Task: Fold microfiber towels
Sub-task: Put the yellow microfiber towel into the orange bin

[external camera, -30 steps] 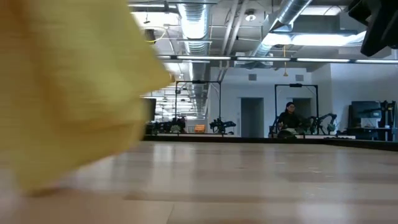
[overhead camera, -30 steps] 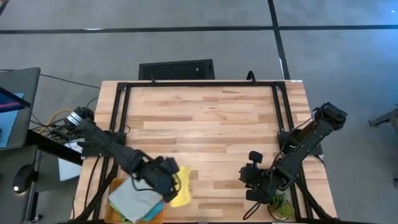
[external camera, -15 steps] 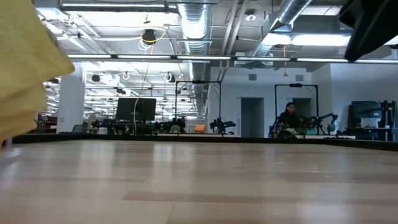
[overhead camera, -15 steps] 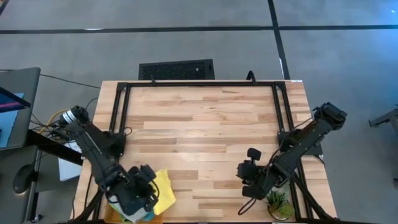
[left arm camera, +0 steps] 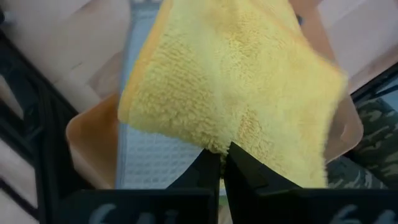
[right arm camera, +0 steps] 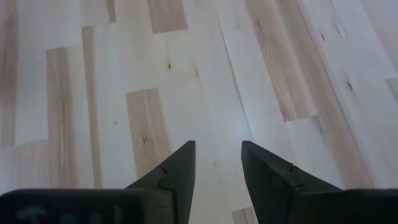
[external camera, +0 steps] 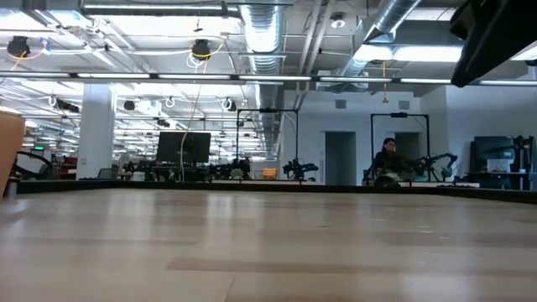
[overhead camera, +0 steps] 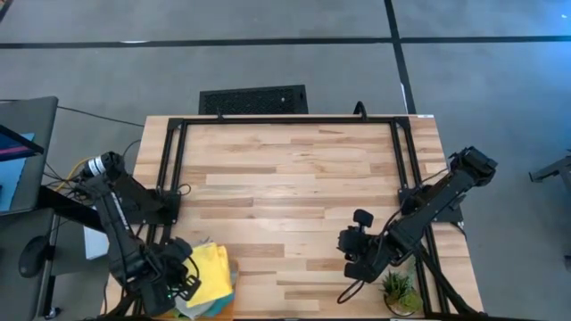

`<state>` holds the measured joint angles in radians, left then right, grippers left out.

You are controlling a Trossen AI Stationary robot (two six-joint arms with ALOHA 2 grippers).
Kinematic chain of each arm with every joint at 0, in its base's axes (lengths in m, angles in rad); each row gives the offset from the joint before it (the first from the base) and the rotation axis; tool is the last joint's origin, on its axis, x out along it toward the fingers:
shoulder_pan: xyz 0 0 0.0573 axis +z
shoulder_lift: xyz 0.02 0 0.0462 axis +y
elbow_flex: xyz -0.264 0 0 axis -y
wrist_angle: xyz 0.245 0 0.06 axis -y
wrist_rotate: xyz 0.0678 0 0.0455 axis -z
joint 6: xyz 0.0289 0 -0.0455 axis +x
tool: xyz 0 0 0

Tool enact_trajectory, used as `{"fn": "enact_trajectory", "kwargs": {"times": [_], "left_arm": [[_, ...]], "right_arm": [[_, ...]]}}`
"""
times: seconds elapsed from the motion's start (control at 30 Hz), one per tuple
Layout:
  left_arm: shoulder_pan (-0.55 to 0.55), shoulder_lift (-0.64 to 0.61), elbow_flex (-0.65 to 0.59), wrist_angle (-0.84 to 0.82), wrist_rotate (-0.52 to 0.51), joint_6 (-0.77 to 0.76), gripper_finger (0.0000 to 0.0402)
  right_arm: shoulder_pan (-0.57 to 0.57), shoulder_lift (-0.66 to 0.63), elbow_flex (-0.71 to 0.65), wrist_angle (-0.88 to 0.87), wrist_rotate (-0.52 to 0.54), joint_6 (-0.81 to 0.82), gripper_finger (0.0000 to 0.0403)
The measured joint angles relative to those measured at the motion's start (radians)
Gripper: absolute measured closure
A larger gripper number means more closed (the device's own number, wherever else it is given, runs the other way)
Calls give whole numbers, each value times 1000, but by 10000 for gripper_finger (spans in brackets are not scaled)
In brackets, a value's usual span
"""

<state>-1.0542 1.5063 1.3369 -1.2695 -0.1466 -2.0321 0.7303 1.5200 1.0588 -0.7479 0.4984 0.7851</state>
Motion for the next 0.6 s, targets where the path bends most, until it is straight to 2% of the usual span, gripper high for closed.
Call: {"fn": "enact_trajectory", "kwargs": {"times": [0.33,0.6], "left_arm": [[-16,0,0,-7,1,-26,385],[-16,0,0,-6,8,-14,327]], "right_arm": [[0,0,0,0,0,1,249],[0,0,0,0,-1,1,249]]}}
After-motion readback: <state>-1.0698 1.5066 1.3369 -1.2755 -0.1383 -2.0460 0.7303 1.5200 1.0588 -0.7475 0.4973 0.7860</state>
